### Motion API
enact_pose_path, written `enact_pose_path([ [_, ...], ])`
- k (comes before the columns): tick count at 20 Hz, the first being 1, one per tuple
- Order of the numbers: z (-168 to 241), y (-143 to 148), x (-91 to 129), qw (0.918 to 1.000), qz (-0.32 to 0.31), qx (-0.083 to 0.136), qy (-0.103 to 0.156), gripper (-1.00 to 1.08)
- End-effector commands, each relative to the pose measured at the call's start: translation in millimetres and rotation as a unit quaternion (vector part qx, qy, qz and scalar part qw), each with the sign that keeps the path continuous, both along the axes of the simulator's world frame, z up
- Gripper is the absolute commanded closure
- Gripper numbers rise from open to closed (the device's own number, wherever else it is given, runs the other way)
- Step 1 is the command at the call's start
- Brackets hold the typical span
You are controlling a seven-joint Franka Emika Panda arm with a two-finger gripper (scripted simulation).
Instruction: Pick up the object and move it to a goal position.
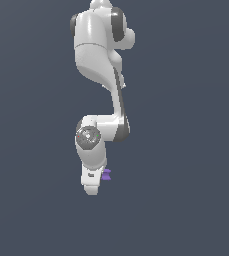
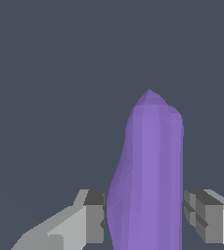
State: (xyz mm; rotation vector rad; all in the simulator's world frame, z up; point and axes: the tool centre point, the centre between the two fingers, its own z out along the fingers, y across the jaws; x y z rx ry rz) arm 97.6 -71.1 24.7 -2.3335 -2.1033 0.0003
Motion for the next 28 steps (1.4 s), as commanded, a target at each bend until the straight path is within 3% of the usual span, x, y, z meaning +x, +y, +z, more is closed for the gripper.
enact_pose_path([
  [1,0.3,1.3,-0.2,1.0,0.0,0.0,0.0,1.08],
  [8,4.9,29.1,-6.6,1.0,0.0,0.0,0.0,1.08],
  [21,25.8,157.4,-33.4,1.0,0.0,0.0,0.0,1.08],
  [28,31.4,191.8,-38.4,1.0,0.0,0.0,0.0,1.08],
])
